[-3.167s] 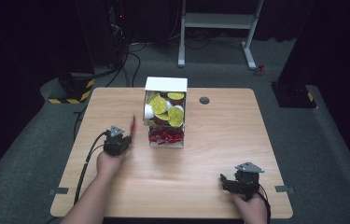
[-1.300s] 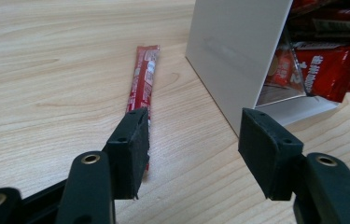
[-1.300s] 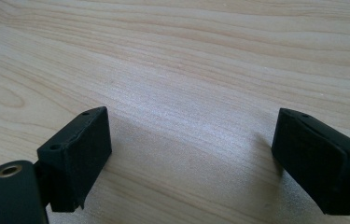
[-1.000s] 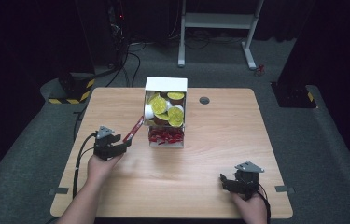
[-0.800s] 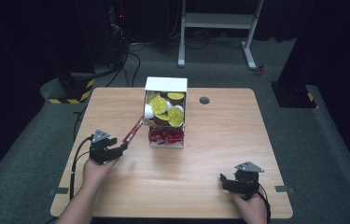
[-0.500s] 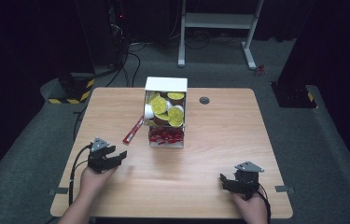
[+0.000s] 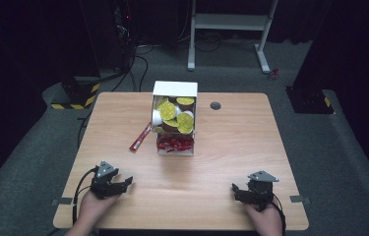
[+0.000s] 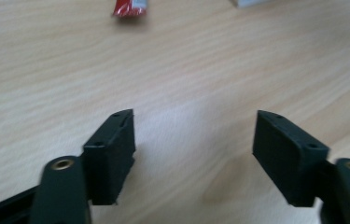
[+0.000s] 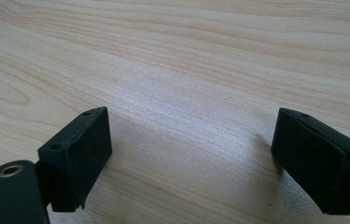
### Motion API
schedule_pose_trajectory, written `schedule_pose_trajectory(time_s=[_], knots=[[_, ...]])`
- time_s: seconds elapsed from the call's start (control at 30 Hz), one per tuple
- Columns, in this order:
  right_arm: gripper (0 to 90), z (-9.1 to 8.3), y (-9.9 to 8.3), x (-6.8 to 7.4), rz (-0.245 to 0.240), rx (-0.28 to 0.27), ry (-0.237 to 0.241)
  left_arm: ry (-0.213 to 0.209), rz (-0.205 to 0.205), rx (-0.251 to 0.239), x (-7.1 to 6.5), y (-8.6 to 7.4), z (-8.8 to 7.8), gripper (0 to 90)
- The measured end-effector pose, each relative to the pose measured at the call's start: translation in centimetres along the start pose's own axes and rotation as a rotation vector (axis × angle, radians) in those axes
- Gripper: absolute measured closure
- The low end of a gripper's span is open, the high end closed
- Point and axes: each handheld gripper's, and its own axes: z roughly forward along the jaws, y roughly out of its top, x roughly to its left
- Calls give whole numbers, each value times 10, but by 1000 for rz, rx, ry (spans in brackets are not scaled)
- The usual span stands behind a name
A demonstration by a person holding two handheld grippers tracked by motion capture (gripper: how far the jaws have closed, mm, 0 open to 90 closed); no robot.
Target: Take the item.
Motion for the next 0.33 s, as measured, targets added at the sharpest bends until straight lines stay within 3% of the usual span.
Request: schedule_pose_trajectory(time_s=[0.17,0.27,0.33], knots=[[121,0,0,0,-3,-2,-1,62,32,3,-7,-11,-6,208],[121,0,0,0,-4,-2,-1,49,5,-3,-7,-13,-6,201],[121,0,0,0,-4,-1,-1,48,9,4,-8,-13,-5,185]])
